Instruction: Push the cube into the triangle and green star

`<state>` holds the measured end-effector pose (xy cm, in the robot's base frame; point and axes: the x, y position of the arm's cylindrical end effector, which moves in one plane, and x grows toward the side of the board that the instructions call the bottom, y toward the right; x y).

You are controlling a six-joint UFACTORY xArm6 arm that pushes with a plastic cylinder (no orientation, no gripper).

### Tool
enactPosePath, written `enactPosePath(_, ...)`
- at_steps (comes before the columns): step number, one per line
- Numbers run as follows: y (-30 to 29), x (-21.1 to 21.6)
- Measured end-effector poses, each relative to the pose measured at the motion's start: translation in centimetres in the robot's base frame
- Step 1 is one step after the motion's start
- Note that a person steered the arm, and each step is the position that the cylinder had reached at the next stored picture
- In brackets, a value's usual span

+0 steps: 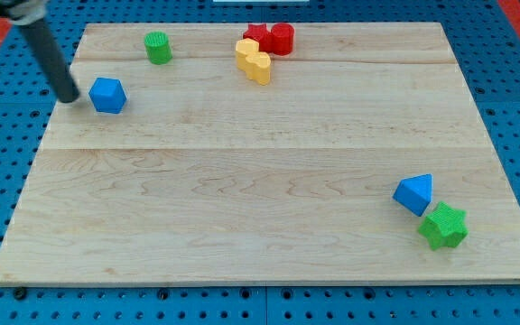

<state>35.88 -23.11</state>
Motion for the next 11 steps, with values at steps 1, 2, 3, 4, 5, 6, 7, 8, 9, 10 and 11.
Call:
enactPosePath(1, 10.6, 2.3)
enactPosePath(2, 9.6, 1.2)
enactPosePath(3, 6.6, -1.3)
enactPosePath(4, 6.2, -3.8)
enactPosePath(5, 12.4, -2.6)
enactPosePath(6, 18.7, 4.0)
enactPosePath(7, 24.5, 9.6)
enactPosePath(8, 29.6, 13.5)
enactPosePath(9, 36.0, 15.1)
enactPosePath(10, 37.7, 16.2)
enactPosePath(11, 29.6, 13.8)
